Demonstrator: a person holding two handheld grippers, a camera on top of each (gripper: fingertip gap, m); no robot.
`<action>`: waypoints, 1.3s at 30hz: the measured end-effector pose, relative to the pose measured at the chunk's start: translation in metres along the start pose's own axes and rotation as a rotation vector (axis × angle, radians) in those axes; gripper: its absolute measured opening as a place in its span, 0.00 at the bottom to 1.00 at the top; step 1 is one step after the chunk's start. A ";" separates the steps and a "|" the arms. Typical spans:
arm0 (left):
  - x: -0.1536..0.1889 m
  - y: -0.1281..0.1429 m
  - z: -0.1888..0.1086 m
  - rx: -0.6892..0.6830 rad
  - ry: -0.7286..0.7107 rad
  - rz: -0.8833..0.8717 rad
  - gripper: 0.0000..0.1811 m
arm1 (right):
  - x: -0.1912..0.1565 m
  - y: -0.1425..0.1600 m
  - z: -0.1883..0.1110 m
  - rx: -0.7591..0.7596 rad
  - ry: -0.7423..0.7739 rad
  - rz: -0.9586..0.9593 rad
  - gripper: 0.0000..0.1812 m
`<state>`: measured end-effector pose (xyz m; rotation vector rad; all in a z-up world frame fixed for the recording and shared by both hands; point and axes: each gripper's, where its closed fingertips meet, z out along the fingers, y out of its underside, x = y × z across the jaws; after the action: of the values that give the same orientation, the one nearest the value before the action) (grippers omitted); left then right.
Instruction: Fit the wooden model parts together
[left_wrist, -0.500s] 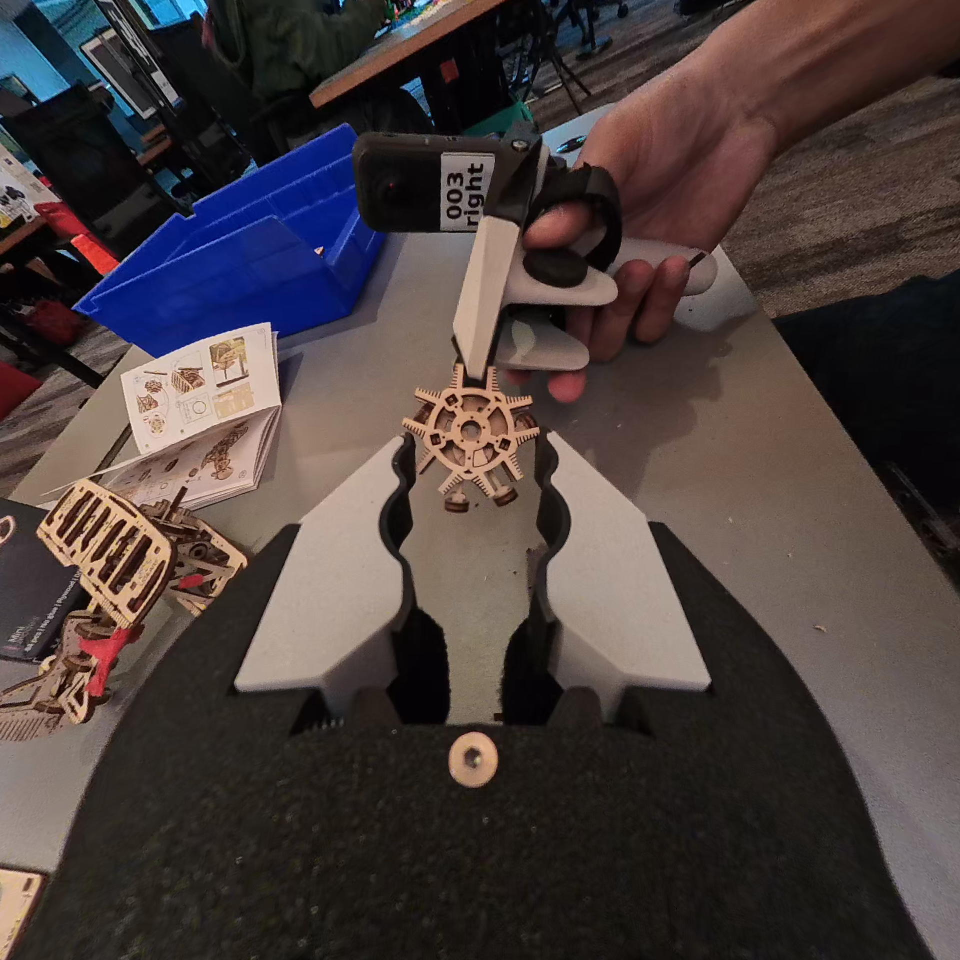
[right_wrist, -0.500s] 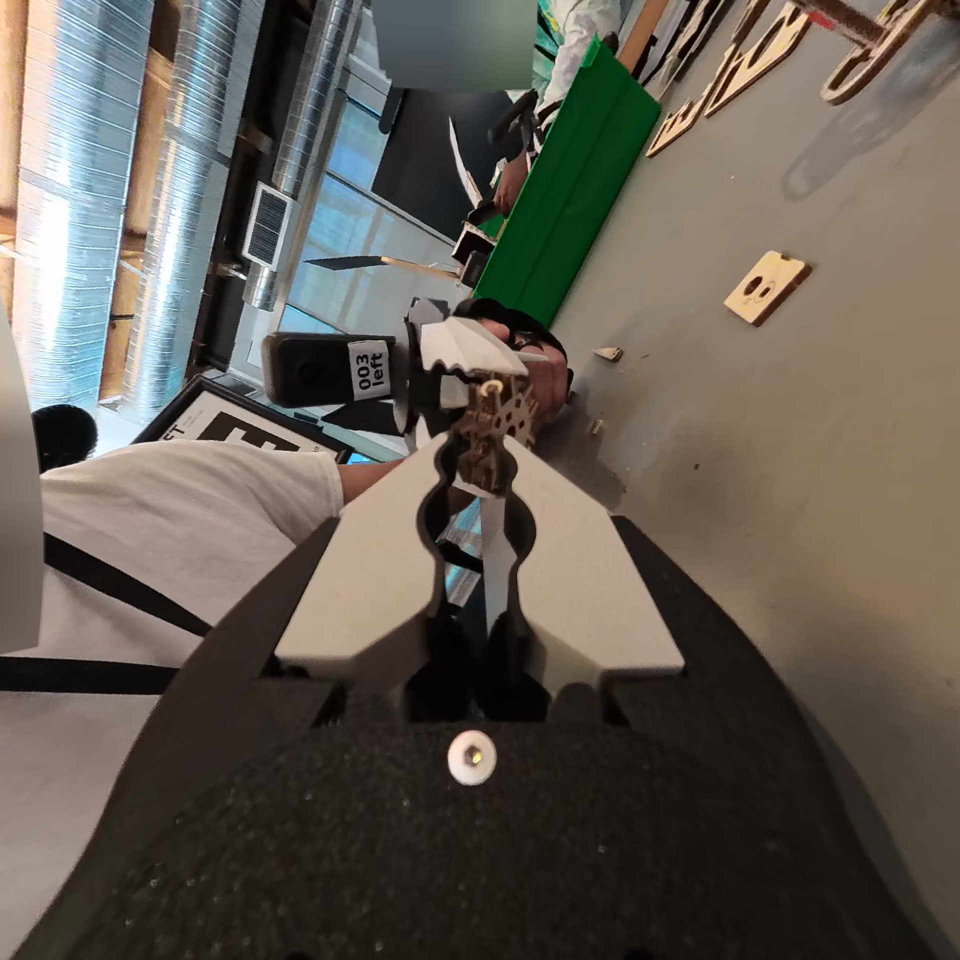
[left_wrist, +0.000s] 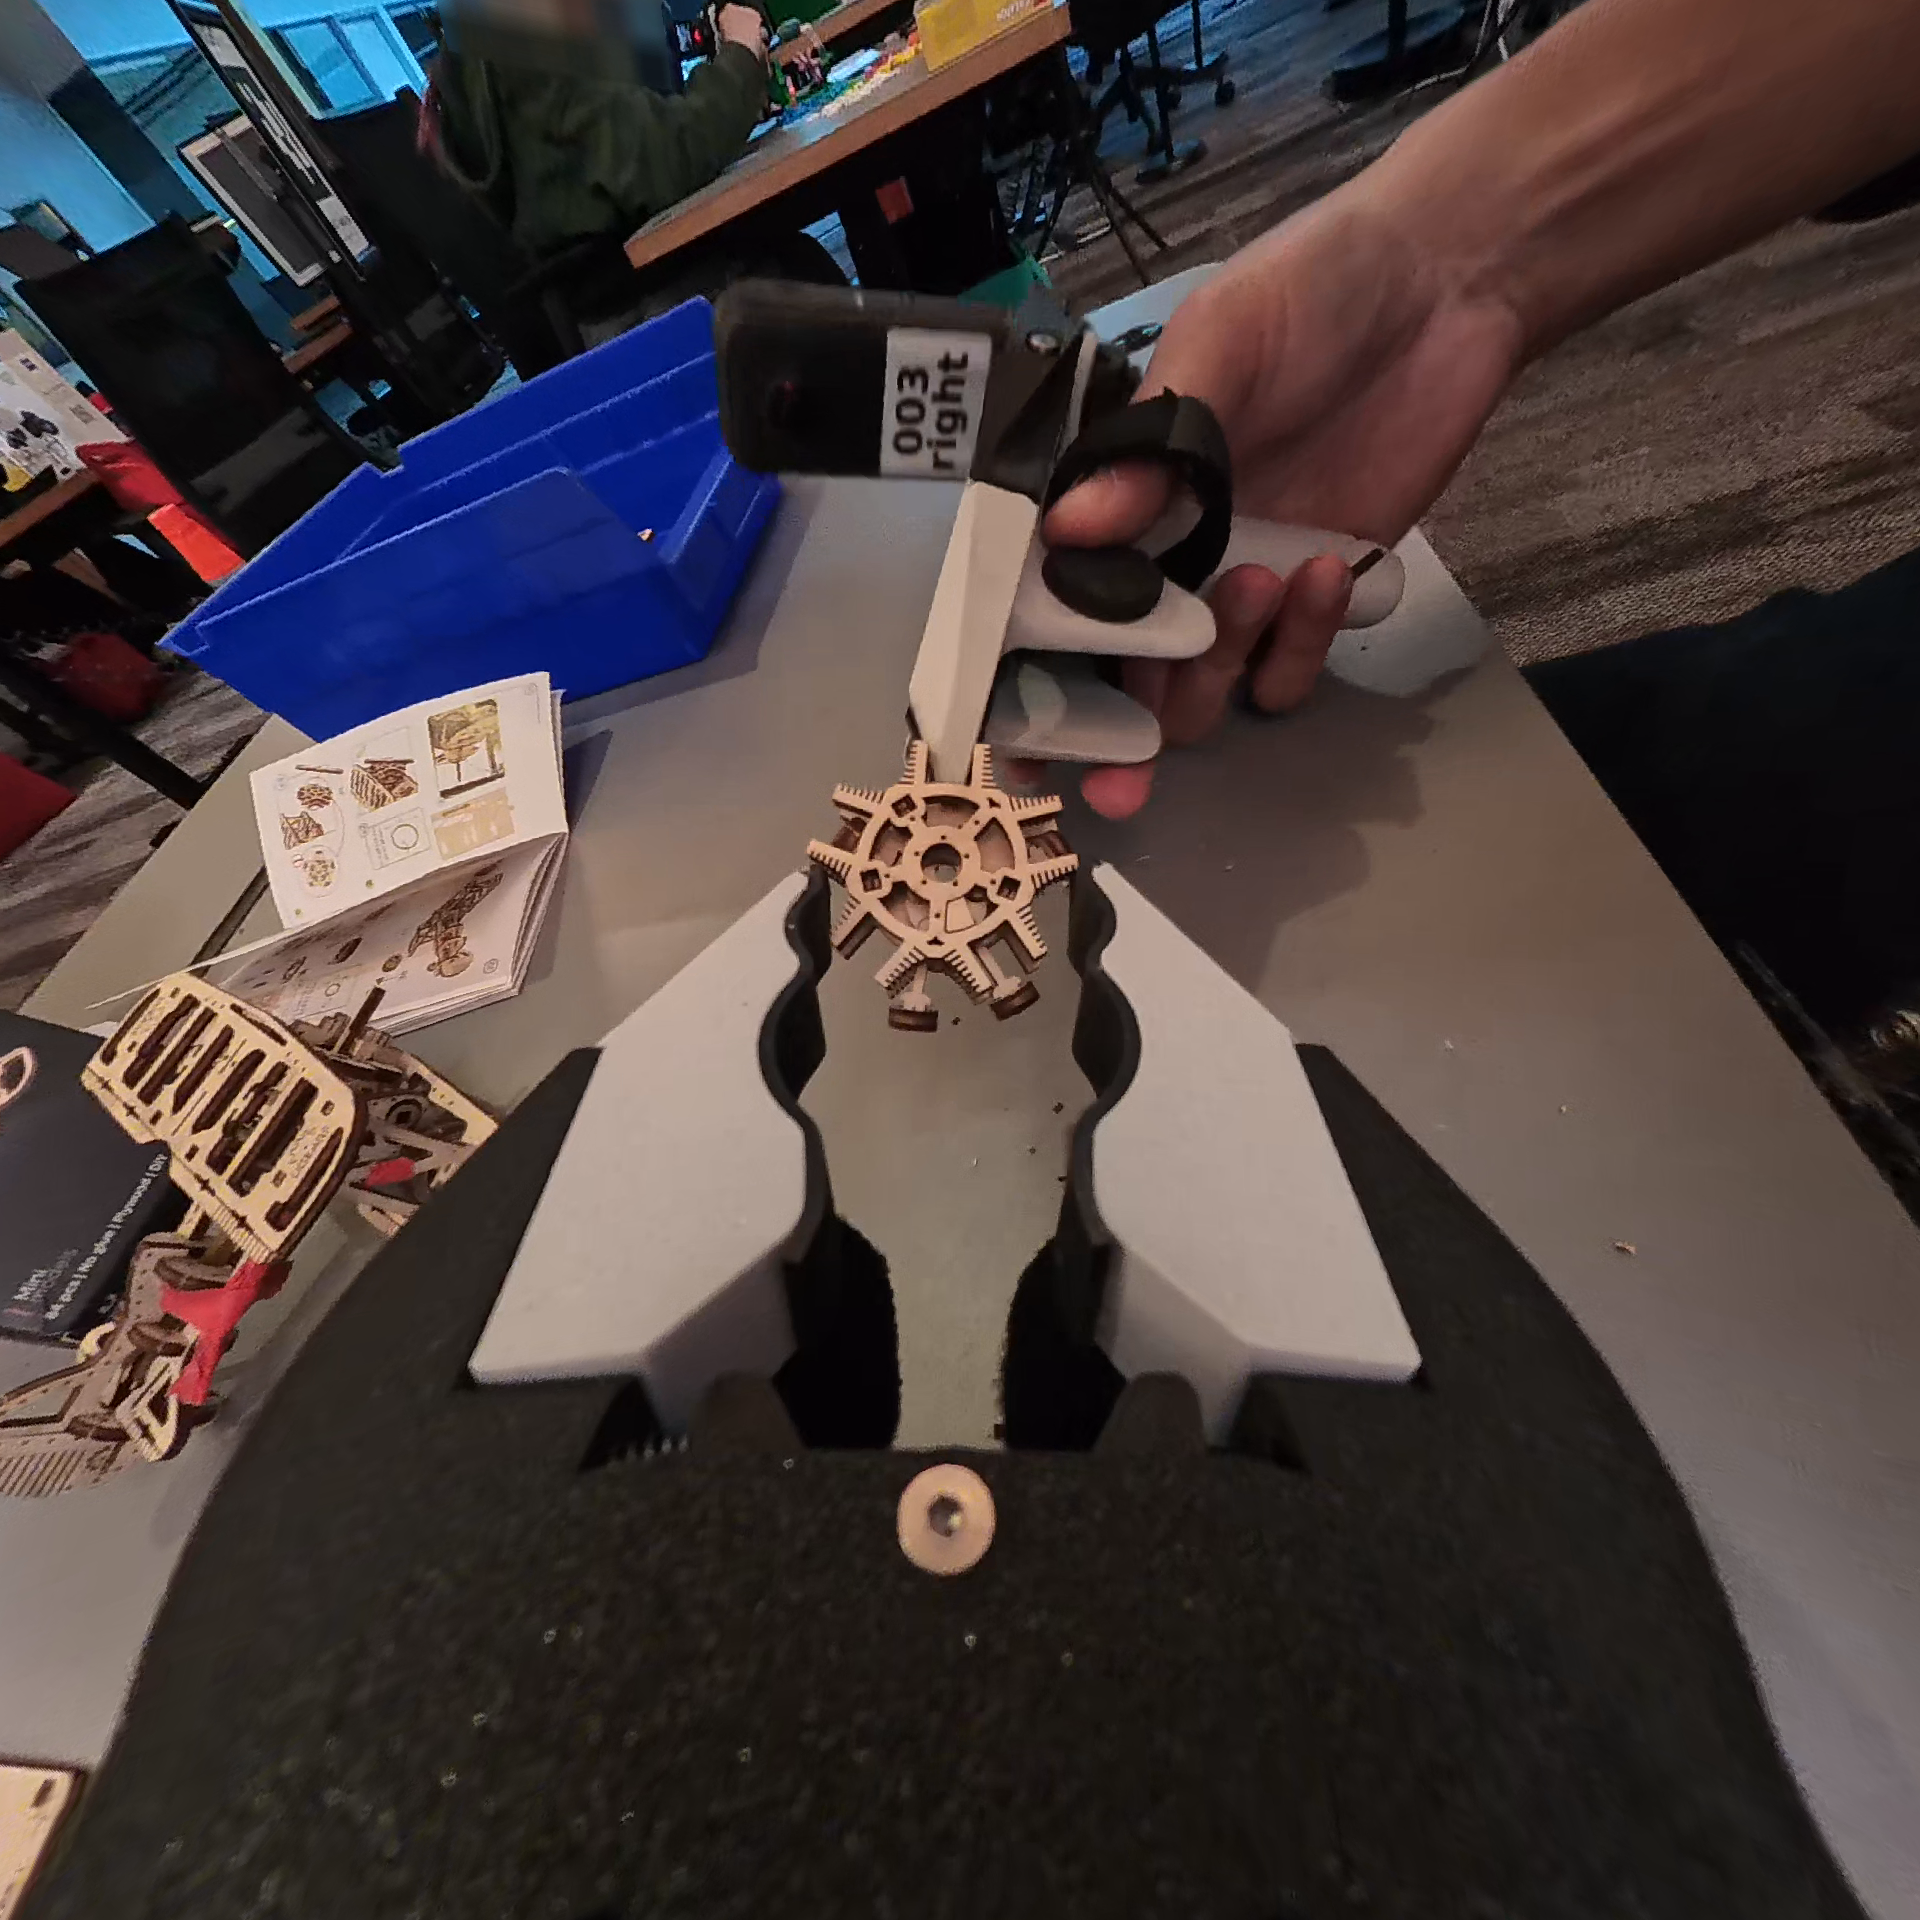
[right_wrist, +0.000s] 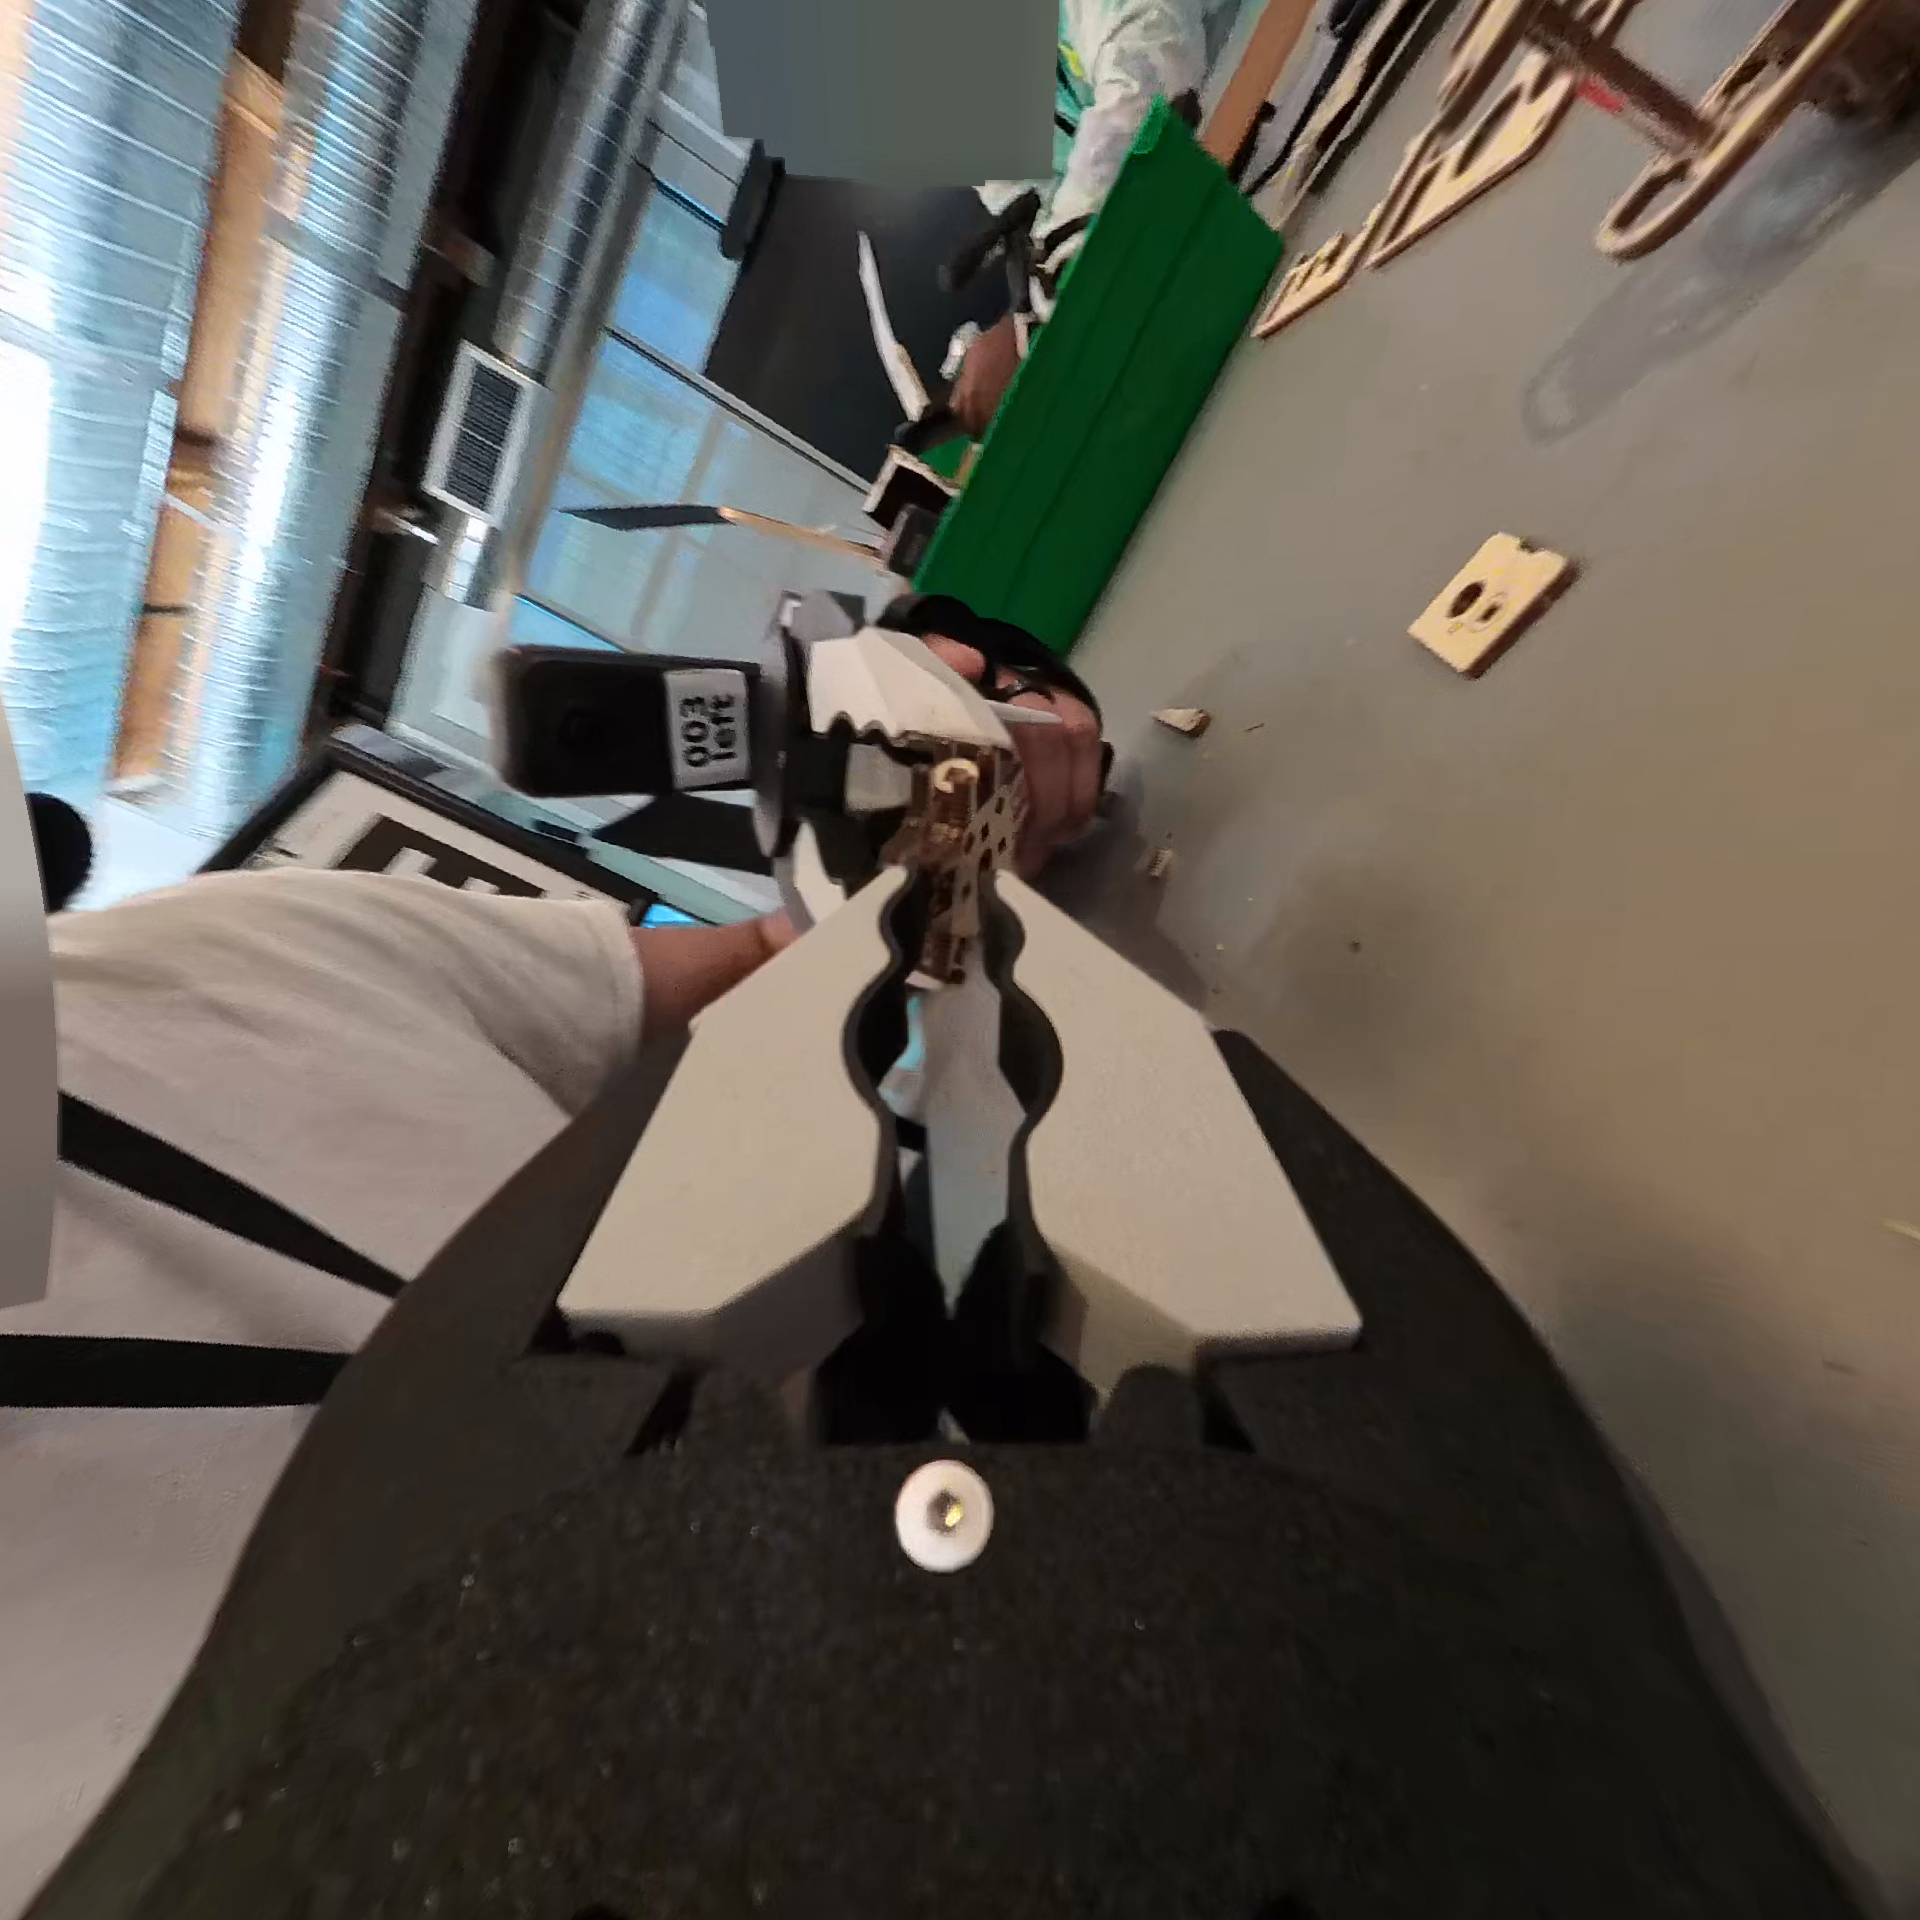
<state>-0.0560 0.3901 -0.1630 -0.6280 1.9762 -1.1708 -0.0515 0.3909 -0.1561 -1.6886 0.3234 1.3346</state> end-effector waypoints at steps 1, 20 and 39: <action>0.000 0.001 0.000 -0.008 -0.003 0.007 0.24 | 0.003 0.000 0.000 -0.009 0.037 -0.032 0.05; -0.003 0.035 0.026 -0.230 -0.057 -0.070 0.31 | 0.031 0.000 -0.004 -0.008 0.314 -0.105 0.00; -0.004 0.040 0.023 -0.270 -0.057 -0.084 0.25 | 0.041 0.005 -0.002 -0.019 0.381 -0.145 0.00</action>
<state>-0.0370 0.3992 -0.2039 -0.8804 2.0937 -0.9296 -0.0383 0.3998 -0.1942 -1.9422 0.3989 0.9090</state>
